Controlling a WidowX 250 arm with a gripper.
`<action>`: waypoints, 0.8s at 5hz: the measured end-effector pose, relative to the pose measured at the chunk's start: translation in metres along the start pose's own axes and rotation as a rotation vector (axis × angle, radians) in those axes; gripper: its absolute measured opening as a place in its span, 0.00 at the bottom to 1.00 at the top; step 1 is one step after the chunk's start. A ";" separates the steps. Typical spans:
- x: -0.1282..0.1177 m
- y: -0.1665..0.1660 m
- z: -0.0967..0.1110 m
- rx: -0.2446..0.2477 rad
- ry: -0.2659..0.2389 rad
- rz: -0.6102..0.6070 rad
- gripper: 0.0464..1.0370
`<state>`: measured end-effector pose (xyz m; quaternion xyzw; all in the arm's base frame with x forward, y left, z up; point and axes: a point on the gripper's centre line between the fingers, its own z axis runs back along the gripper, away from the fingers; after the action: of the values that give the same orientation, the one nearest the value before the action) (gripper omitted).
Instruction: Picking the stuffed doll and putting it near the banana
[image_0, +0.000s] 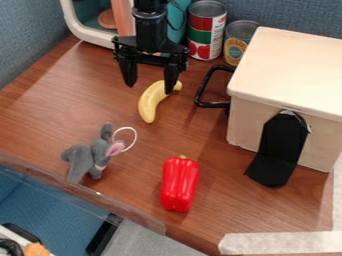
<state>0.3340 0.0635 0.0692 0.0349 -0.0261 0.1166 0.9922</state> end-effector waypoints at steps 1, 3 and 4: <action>-0.004 -0.001 -0.010 -0.001 0.034 -0.003 0.96; -0.046 0.008 0.024 0.018 -0.020 -0.074 0.96; -0.075 0.022 0.028 0.028 -0.070 -0.200 0.96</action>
<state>0.2552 0.0654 0.0937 0.0553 -0.0557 0.0160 0.9968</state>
